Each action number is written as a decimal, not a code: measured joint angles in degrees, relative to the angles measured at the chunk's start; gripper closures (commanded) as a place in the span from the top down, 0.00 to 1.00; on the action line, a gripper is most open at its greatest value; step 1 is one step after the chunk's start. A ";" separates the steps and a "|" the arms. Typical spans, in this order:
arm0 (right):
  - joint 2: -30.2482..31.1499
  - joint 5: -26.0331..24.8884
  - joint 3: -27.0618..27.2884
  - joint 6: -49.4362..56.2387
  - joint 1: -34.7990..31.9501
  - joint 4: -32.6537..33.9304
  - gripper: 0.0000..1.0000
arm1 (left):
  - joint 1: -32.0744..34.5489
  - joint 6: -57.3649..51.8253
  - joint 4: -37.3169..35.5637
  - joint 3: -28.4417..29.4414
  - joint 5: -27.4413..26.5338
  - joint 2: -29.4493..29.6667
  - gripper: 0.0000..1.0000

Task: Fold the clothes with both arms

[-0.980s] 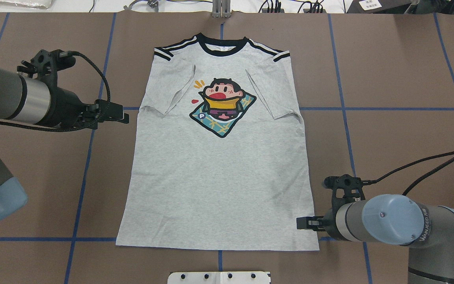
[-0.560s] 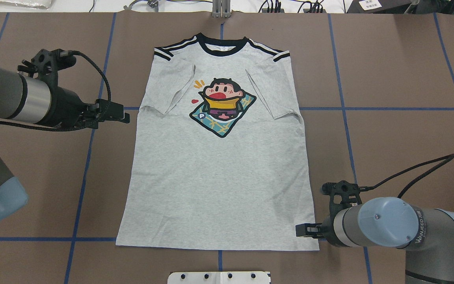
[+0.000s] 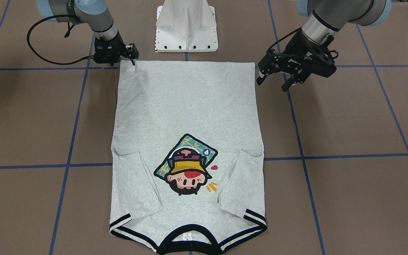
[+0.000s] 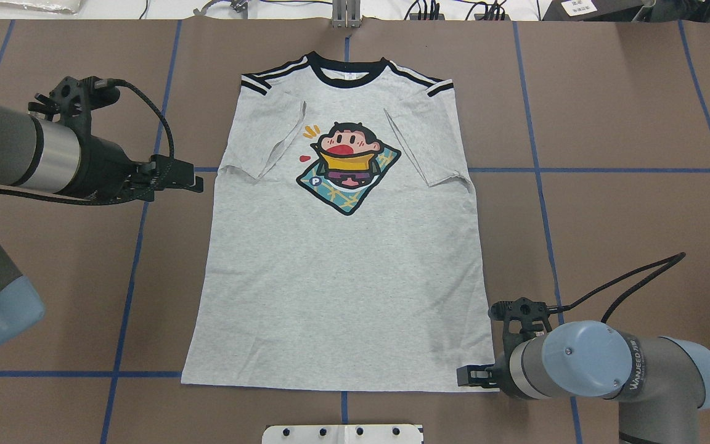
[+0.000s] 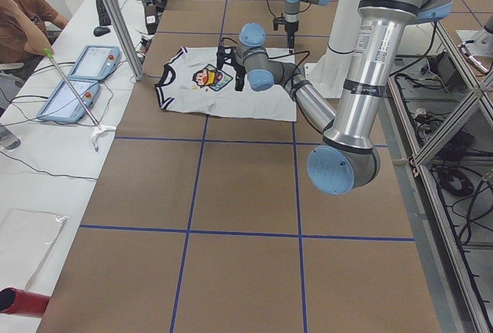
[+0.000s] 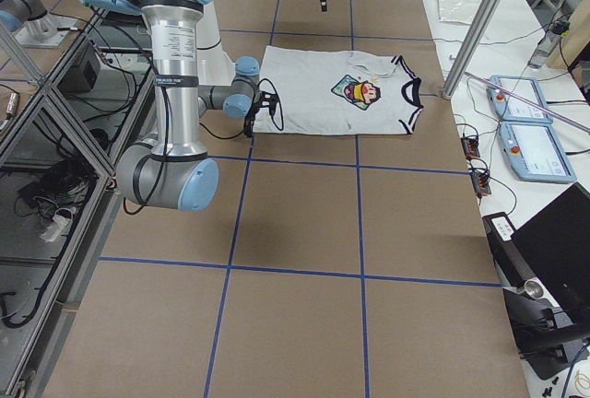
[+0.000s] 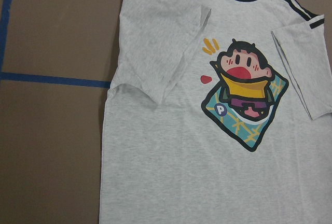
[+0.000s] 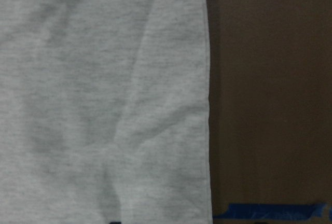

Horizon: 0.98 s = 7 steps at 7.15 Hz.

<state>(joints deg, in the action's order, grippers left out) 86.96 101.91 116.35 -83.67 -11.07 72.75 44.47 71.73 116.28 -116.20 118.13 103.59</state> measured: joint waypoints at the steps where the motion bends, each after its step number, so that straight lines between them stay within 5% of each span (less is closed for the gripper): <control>1: -0.05 0.03 -0.04 0.00 0.17 0.01 0.63 | 0.00 -0.01 0.00 0.01 0.00 0.01 1.00; 7: 0.04 1.72 0.38 0.00 0.28 0.02 0.28 | 0.07 -0.01 0.00 0.06 0.00 0.02 1.00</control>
<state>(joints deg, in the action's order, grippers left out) 87.00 103.63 116.73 -83.67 -10.79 72.77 44.55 71.72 116.28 -116.14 118.12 103.62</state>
